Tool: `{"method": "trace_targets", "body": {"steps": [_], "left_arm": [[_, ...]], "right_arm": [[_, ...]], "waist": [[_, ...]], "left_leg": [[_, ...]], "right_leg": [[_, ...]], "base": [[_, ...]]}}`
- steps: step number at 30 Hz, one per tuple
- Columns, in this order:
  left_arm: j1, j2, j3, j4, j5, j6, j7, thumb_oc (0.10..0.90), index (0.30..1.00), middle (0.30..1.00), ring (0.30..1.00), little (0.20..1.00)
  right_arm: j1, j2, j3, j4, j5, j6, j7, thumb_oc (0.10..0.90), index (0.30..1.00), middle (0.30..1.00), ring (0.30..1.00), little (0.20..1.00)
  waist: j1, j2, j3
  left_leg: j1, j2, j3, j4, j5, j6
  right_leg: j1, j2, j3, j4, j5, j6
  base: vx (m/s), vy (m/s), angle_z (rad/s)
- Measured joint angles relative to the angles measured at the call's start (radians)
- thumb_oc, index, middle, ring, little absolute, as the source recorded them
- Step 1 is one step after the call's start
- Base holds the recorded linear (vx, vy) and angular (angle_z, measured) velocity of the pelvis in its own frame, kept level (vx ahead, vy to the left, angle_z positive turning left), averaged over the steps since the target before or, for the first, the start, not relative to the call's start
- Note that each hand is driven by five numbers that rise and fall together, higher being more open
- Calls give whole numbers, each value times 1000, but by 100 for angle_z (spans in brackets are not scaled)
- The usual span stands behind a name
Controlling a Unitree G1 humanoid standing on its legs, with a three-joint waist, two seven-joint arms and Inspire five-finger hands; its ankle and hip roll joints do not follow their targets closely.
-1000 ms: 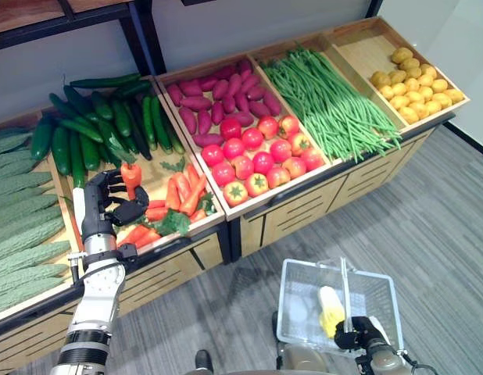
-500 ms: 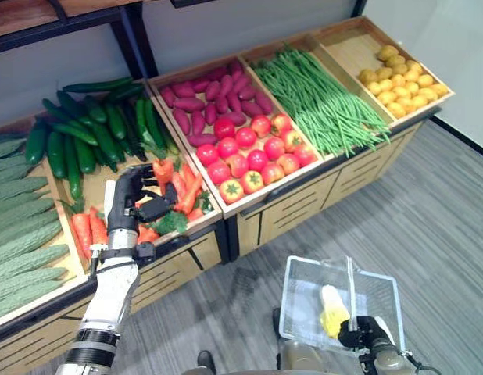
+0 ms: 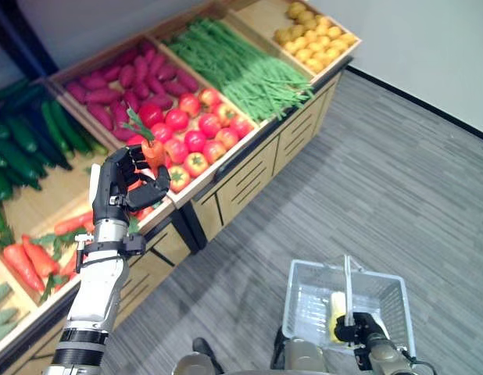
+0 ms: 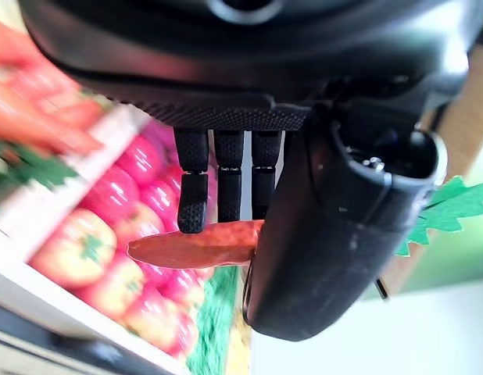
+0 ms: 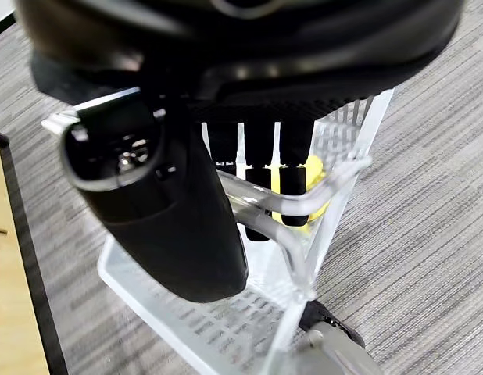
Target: Get the vegetables into the basket
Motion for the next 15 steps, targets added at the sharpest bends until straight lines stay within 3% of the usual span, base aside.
{"method": "trace_targets", "body": {"steps": [5, 13, 15], "left_arm": [[4, -18, -17, -27, -1, -5, -23, 400, 300, 300, 300, 300], [9, -22, -67, -28, -2, -5, -46, 400, 300, 300, 300, 300], [1, -40, -105, -24, -10, -5, -50, 400, 300, 300, 300, 300]], "right_arm": [[58, -7, -17, -4, 6, -3, 3, 400, 300, 300, 300, 300], [93, -41, -31, -15, 9, -2, -3, 400, 300, 300, 300, 300], [103, -57, -32, -17, 10, -2, -6, 400, 300, 300, 300, 300]], "waist": [[-39, 4, -29], [-73, 46, -73], [-78, 62, -76]], "left_leg": [[5, 30, 20, 1, 14, -19], [8, 43, 23, 2, 50, -17], [3, 56, 6, 15, 73, -38]], "right_leg": [[-2, 34, 25, -47, 13, -13], [8, 62, 57, -94, 44, -29], [6, 71, 58, -87, 40, -33]], "base": [[18, -178, -24], [-6, -142, -15], [-47, -294, -4]]}}
